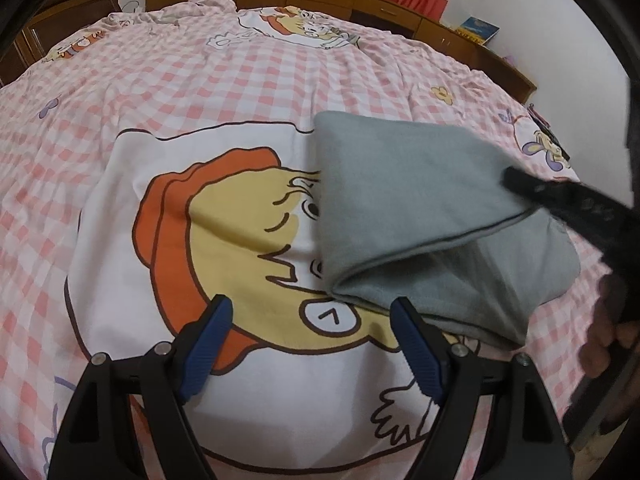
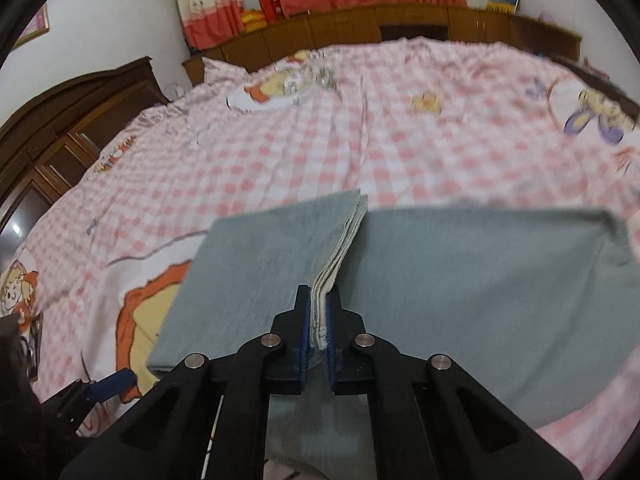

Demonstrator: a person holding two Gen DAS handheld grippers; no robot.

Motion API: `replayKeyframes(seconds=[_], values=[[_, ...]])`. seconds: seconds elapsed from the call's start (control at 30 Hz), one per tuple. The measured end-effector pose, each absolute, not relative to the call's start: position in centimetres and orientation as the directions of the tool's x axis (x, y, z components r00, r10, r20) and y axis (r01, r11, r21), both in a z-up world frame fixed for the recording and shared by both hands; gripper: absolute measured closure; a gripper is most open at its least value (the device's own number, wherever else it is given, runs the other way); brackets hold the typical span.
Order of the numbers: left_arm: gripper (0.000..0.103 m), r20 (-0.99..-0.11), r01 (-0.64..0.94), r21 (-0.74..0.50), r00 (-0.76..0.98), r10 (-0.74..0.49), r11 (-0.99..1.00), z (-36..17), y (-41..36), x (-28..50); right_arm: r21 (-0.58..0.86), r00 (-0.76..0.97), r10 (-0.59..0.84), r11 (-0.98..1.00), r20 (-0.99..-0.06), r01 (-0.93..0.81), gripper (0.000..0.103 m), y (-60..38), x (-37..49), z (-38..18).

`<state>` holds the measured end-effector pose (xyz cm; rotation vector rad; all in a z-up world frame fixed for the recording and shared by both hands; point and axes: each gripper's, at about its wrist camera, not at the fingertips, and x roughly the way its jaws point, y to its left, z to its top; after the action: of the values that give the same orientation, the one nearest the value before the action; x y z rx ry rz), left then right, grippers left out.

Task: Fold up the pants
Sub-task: 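Grasp the folded edge with the right gripper and lift it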

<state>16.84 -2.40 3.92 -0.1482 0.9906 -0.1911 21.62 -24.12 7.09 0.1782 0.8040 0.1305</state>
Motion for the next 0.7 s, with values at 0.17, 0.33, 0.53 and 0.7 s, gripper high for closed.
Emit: replayKeyframes(seconds=[0.17,0.33,0.53,0.7], values=[[0.019,-0.813,0.109,-0.178,0.544,-0.209,0.978,4.9,-3.0,16.6,0.145,0.737,0.138,0.988,-0.661,-0.054,0.096,-25.9,20.4,10.7],[0.019,-0.807,0.132,-0.175,0.548,-0.219,0.976,6.1,-4.1,16.5,0.048,0.772,0.040,0.999,-0.635,-0.012,0.096,-29.1,19.3,13.4],[0.019,-0.806,0.173,-0.163,0.545,-0.232,0.971,7.0,-5.8,16.5,-0.001,0.778,-0.057,0.997,-0.625,0.072,0.096,-34.3,18.1,14.5],[0.019,-0.808,0.193,-0.172,0.534,-0.250,0.966,7.4,-7.2,16.8,0.015,0.780,-0.088,0.992,-0.619,0.124,0.096,-38.9,16.7,14.5]])
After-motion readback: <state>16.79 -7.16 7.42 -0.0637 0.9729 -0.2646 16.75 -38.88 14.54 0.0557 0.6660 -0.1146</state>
